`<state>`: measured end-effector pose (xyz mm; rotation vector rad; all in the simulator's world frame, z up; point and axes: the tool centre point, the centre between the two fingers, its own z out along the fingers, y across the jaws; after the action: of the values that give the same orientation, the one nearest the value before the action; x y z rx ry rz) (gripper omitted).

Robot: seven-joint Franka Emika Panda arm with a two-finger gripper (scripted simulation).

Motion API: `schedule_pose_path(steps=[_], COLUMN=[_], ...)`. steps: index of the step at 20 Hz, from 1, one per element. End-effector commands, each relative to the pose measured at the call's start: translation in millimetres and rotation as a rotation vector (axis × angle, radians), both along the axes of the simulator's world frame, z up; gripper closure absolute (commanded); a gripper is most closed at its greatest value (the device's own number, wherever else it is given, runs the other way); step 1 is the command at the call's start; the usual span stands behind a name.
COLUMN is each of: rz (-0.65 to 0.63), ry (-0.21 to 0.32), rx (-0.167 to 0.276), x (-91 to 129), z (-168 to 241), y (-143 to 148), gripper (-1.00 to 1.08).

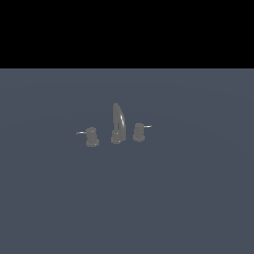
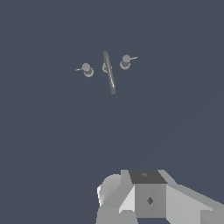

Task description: Turn on the faucet by rotating a designated handle.

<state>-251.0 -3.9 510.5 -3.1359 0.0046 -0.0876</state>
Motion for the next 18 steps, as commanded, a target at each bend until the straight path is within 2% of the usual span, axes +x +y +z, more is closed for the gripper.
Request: schedule_pose_path(steps=[1, 9, 18], rz=[0.0, -0.032, -0.144], ry=[0.0, 0.001, 0.006], rx=[0.0, 0.001, 0.004], x=[0, 3, 16], z=[0, -10, -47], y=[0, 8, 36], gripper=[1.08, 1.08, 1.08])
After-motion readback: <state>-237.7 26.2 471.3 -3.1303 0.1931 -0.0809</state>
